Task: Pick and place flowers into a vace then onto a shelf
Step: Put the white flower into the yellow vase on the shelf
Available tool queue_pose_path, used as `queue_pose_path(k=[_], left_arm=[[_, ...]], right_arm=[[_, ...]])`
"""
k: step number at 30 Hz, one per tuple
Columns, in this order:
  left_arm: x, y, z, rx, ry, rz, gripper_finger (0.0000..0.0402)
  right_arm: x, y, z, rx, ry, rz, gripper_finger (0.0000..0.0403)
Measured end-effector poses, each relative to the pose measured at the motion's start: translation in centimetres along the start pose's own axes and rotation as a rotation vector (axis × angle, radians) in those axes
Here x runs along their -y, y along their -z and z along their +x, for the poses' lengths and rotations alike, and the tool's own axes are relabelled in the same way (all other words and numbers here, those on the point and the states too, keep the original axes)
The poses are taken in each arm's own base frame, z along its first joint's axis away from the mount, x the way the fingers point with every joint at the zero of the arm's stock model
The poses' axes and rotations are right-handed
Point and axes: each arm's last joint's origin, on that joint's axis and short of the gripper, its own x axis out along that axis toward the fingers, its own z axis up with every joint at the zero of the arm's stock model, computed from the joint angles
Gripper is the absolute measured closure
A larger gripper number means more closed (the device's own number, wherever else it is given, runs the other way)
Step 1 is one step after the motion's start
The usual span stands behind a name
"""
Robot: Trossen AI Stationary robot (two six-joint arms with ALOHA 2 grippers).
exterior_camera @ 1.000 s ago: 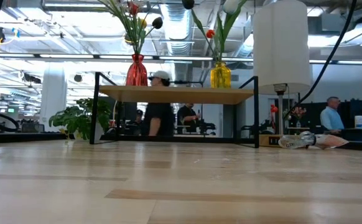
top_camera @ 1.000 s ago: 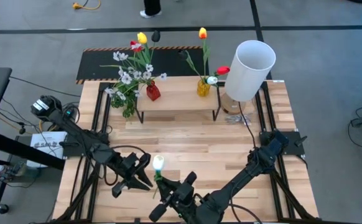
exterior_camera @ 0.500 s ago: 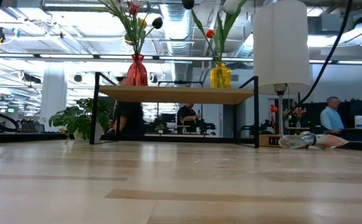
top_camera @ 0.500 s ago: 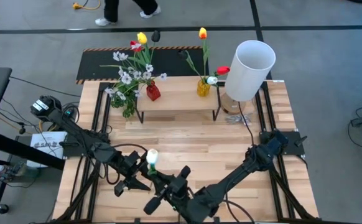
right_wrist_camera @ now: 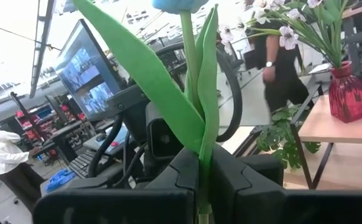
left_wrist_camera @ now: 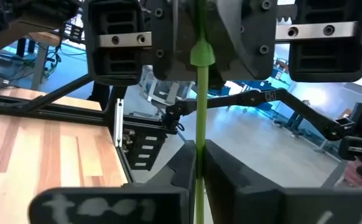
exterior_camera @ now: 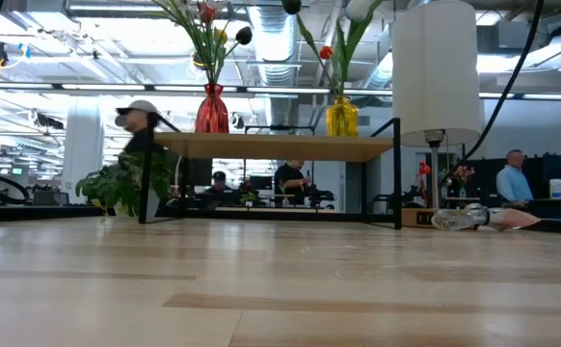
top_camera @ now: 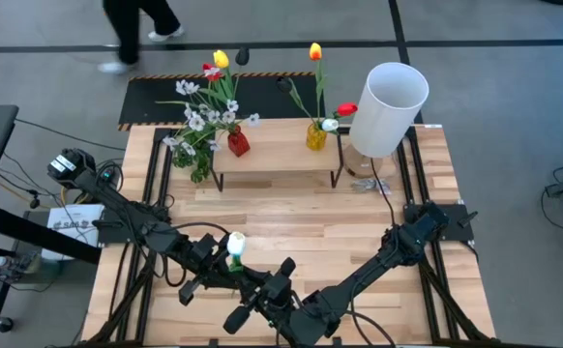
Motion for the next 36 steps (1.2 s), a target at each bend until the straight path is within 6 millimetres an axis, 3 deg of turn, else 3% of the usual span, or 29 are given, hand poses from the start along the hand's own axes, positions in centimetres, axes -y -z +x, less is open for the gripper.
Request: queue_pose_path(k=[8,18,26,31,36], left_arm=[[0.0,0.0,0.0,-0.002,0.003,0.000,0.0398],[0.4,-0.6,-0.5,0.000,0.054,-0.006,0.0401],[0.1,-1.4,-0.9,0.030,0.050,-0.038,0.0401],[-0.1,-1.4,-0.8,0.022,0.050,-0.050,0.0401],[-0.1,-1.2,-0.8,0.008,0.043,-0.072,0.0401]], right_arm=[[-0.2,0.0,-0.5,-0.002,-0.011,0.009,0.0379],[-1.3,-0.8,-4.9,-0.020,-0.110,0.149,0.0330],[-1.9,-0.3,-6.9,-0.060,-0.232,0.105,0.0282],[-2.2,0.9,-11.7,-0.178,-0.289,0.168,0.0287],[-1.4,2.8,-17.1,-0.356,-0.318,0.297,0.0316]])
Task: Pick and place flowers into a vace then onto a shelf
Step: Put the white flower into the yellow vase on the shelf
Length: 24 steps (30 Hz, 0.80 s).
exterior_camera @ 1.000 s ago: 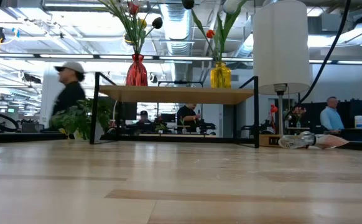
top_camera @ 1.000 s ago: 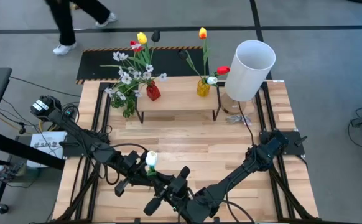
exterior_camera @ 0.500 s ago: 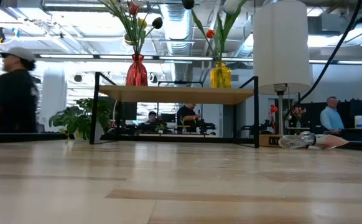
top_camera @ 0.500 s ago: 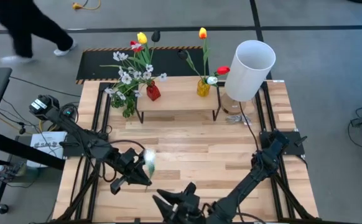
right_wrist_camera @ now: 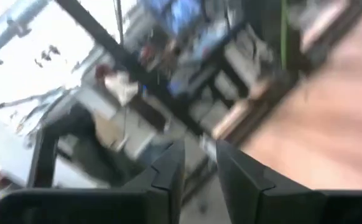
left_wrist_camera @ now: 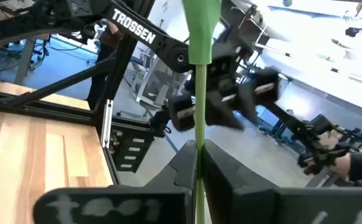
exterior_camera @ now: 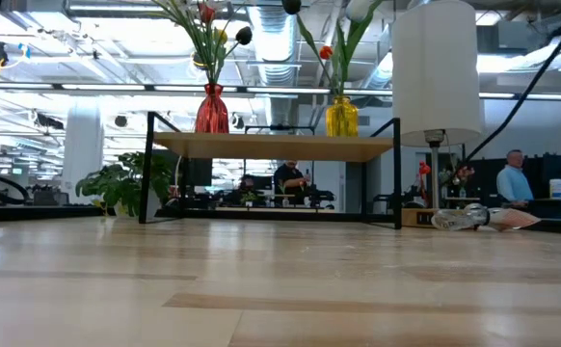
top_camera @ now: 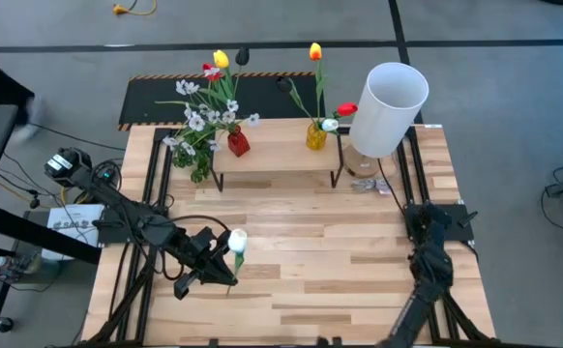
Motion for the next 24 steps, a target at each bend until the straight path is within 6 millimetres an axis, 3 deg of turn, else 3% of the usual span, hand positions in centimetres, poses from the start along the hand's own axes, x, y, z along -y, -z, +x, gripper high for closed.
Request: queue_pose_path(k=[5,8,12,19,24], left_arm=[[0.0,0.0,0.0,0.005,0.000,-0.033,0.0401],[0.0,0.0,0.0,0.005,-0.001,-0.049,0.0401],[0.0,0.0,0.0,0.009,-0.008,-0.052,0.0401],[0.0,0.0,0.0,0.007,-0.011,-0.052,0.0401],[0.0,0.0,0.0,0.008,-0.012,-0.043,0.0401]], right_arm=[[1.7,2.5,-2.3,-0.234,0.036,0.075,0.0353],[3.1,2.7,-1.1,-0.363,0.089,0.027,0.0376],[4.9,1.8,1.3,-0.385,0.166,-0.163,0.0400],[8.9,-3.3,4.8,-0.455,0.433,-0.360,0.0402],[11.1,-9.9,4.8,-0.468,0.659,-0.434,0.0402]])
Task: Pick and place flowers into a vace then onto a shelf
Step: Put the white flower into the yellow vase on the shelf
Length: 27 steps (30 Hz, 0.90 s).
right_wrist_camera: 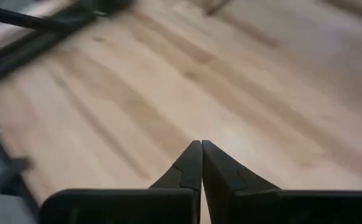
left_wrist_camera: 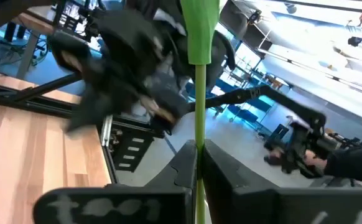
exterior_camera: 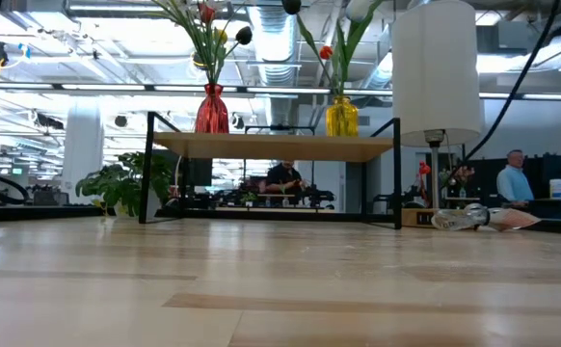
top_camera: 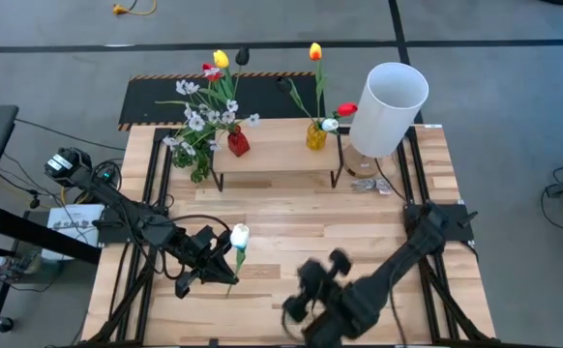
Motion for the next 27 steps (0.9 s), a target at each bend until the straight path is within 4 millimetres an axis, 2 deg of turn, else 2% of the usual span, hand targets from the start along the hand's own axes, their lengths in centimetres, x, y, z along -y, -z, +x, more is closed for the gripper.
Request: queue_pose_path(k=[2,5,7,9,15,17,22,27], left_arm=[[0.0,0.0,0.0,0.004,-0.008,0.015,0.0401],[-0.1,0.0,0.0,0.009,-0.015,0.044,0.0401],[-0.2,-0.1,0.0,0.015,-0.025,0.065,0.0401],[-0.2,-0.2,0.0,0.019,-0.026,0.081,0.0401],[-0.2,-0.2,0.0,0.023,-0.024,0.118,0.0401],[-0.2,-0.3,-0.1,0.024,-0.022,0.125,0.0401],[0.2,-1.0,-0.6,0.035,0.028,0.153,0.0401],[0.5,-1.9,-1.3,0.054,0.066,0.150,0.0401]], right_arm=[[1.7,-1.9,-0.3,-0.050,0.049,-0.007,0.0402],[3.6,-4.7,0.3,-0.190,0.027,-0.059,0.0402],[4.8,-6.4,1.2,-0.306,0.020,-0.033,0.0402],[5.8,-7.2,2.3,-0.413,0.014,-0.057,0.0402],[4.4,-7.8,5.3,-0.637,-0.346,-0.076,0.0403],[3.6,-7.2,6.6,-0.676,-0.458,-0.055,0.0403],[1.4,-4.2,10.3,-0.718,-0.722,0.036,0.0403],[0.8,-1.0,13.4,-0.704,-0.928,0.186,0.0403]])
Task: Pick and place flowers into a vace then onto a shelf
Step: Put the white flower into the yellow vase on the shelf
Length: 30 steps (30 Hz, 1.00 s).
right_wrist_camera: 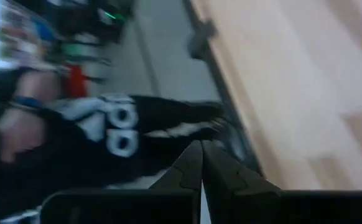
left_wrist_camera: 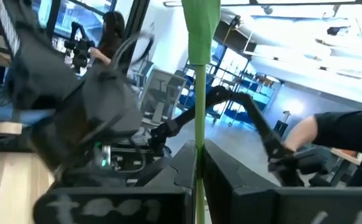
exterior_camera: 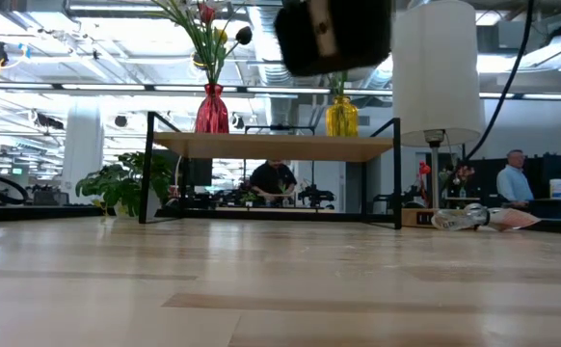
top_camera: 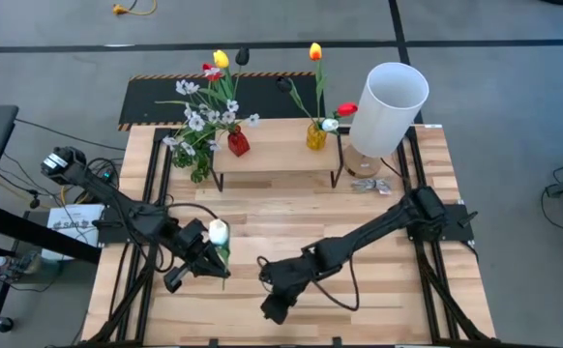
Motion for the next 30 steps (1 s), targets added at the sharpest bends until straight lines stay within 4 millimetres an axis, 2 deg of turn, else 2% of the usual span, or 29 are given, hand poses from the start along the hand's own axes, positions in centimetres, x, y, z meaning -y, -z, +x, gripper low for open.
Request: queue_pose_path(k=[3,7,10,12,15,18,21,24,27,30], left_arm=[[0.2,-0.4,-0.3,0.016,0.005,0.003,0.0401],[-0.3,-0.9,-0.5,0.035,-0.020,0.004,0.0401],[-1.0,-1.0,-0.6,0.031,-0.057,-0.014,0.0401],[-1.6,-0.8,-0.7,0.009,-0.103,-0.016,0.0401],[-2.3,-0.7,-0.8,-0.009,-0.154,-0.016,0.0401],[-2.8,-0.8,-0.9,-0.010,-0.182,-0.015,0.0401],[-3.0,-0.9,-1.0,-0.012,-0.203,-0.014,0.0401],[-3.2,-0.8,-1.1,-0.024,-0.228,-0.014,0.0401],[-3.4,-0.6,-1.2,-0.042,-0.277,-0.013,0.0401],[-3.6,-0.3,-1.3,-0.069,-0.314,-0.001,0.0401]], right_arm=[[0.9,0.1,0.7,0.056,-0.128,-0.014,0.0403],[1.1,0.5,1.1,0.110,-0.238,-0.050,0.0403],[0.4,0.7,1.0,0.174,-0.314,-0.133,0.0403],[-0.6,0.7,0.7,0.261,-0.393,-0.206,0.0403],[-0.9,0.4,0.7,0.412,-0.528,-0.297,0.0403],[0.0,0.3,1.6,0.552,-0.693,-0.332,0.0403],[1.7,0.6,3.3,0.655,-0.787,-0.319,0.0403],[1.6,1.0,3.9,0.782,-0.875,-0.394,0.0403],[0.3,1.3,3.2,0.943,-0.864,-0.507,0.0403],[0.2,1.1,3.0,1.120,-0.693,-0.572,0.0403]])
